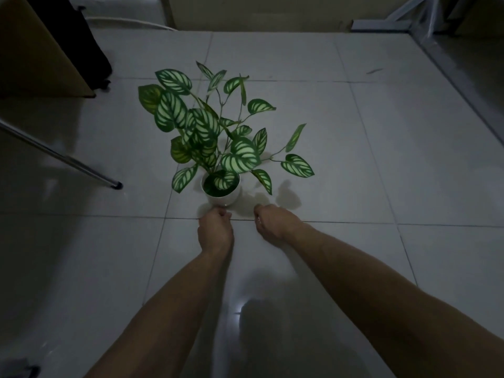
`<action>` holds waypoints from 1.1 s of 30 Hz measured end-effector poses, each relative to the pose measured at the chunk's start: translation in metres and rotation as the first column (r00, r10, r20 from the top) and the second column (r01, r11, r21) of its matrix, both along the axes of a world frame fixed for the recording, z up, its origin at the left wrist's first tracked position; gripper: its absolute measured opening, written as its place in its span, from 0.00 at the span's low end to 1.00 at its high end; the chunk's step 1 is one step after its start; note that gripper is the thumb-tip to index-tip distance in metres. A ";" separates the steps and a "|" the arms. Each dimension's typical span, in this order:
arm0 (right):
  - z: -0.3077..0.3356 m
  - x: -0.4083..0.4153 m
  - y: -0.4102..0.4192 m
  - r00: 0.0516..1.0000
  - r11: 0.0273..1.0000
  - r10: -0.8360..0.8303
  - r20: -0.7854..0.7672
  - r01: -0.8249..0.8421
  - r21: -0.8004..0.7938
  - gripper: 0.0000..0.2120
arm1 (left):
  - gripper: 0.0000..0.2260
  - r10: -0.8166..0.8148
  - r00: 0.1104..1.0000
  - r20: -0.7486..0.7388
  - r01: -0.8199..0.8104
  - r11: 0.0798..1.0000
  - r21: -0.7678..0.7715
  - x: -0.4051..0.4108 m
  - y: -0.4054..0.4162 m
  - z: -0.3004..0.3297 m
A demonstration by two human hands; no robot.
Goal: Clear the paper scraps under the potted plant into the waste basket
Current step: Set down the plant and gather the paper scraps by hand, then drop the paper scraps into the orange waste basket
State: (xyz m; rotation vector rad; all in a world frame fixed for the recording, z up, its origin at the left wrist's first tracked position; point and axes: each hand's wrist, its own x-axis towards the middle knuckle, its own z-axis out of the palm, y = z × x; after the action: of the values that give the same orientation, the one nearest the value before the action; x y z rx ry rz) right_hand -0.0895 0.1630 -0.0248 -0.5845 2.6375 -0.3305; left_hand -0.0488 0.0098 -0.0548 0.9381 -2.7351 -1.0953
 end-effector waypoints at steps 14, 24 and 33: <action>0.060 0.038 0.070 0.934 0.934 -0.338 0.114 0.348 -0.081 0.12 | 0.13 -0.516 0.828 0.220 0.514 0.855 0.074 -0.005 0.051 0.059; 0.202 0.112 0.170 0.673 0.672 -0.738 -0.049 0.726 -0.145 0.12 | 0.14 -0.887 0.449 0.110 0.892 0.452 -0.001 -0.019 0.193 0.199; 0.299 0.307 0.278 0.342 0.361 -0.926 -0.162 0.926 -0.108 0.12 | 0.14 -0.998 0.057 0.029 0.997 0.056 -0.058 0.126 0.341 0.298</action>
State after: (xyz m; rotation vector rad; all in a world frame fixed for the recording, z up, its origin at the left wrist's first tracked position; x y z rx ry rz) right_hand 0.2175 0.4414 0.2738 1.0998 2.8563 -0.6013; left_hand 0.0772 0.3509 0.2431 -1.4219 -3.1335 -0.9083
